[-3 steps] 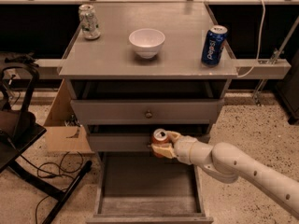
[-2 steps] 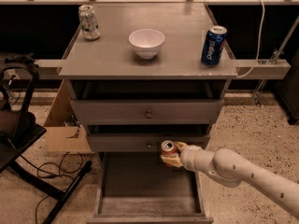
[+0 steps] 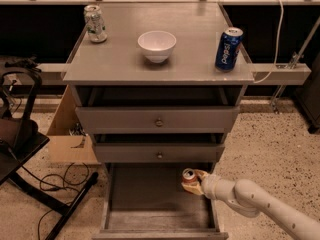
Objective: Place coke can into bottom drawer
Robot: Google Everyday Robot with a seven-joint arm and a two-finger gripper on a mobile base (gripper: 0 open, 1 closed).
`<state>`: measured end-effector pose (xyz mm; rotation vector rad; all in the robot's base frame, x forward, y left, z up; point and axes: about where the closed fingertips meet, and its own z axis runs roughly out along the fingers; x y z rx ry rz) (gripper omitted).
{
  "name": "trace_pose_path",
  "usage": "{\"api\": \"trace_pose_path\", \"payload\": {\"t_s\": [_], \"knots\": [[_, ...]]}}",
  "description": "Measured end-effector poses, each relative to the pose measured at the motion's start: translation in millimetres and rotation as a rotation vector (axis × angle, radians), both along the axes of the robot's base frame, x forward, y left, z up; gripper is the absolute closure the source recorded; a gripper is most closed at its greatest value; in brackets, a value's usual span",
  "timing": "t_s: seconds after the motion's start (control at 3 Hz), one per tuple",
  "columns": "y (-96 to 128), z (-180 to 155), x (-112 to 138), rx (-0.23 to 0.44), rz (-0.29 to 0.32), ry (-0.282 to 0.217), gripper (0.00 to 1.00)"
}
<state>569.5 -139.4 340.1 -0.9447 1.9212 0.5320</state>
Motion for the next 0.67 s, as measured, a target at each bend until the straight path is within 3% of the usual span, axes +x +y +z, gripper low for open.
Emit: {"api": "trace_pose_path", "payload": {"t_s": [0.33,0.67], "knots": [[0.0,0.0,0.0,0.000,0.000,0.000,1.00],[28.6,-35.6,-3.3,0.013,0.070,0.030,1.00]]}}
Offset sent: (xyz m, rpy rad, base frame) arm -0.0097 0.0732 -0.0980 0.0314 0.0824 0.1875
